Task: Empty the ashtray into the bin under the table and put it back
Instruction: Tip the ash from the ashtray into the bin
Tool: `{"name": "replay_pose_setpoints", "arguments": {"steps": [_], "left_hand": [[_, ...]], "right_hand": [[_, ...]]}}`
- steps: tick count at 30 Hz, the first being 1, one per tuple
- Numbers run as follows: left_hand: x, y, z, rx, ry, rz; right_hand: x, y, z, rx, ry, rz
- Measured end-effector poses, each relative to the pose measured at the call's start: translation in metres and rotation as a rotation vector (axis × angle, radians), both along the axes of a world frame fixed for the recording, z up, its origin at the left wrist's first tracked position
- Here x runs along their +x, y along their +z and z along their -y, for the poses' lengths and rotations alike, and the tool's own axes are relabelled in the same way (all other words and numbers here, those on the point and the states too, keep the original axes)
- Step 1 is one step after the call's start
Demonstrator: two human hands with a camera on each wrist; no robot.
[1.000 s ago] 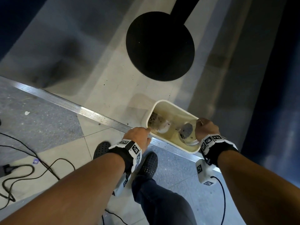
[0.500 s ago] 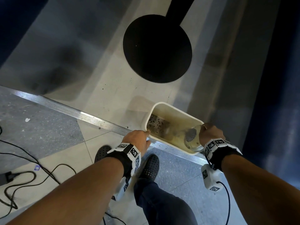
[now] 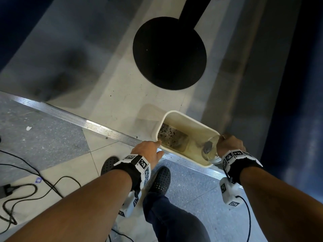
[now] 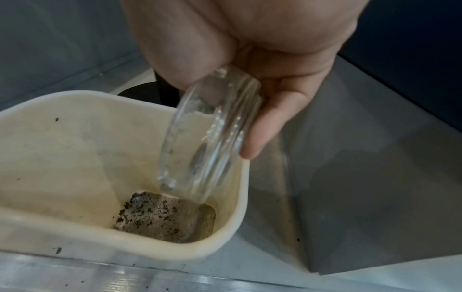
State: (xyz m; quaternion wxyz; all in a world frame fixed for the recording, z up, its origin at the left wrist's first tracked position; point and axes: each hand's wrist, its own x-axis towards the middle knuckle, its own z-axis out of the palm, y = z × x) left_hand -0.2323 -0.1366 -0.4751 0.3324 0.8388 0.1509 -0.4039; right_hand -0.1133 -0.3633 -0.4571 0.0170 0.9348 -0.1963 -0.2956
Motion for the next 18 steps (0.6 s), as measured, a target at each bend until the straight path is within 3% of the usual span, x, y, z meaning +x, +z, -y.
{"name": "replay_pose_setpoints", "arguments": {"steps": [10, 18], "left_hand": [[-0.006, -0.001, -0.006, -0.005, 0.065, 0.017], [-0.013, 0.0, -0.044, 0.082, -0.071, -0.005]], "right_hand": [[0.005, 0.004, -0.016, 0.045, 0.101, 0.013], [0.003, 0.007, -0.058, 0.131, 0.175, 0.013]]}}
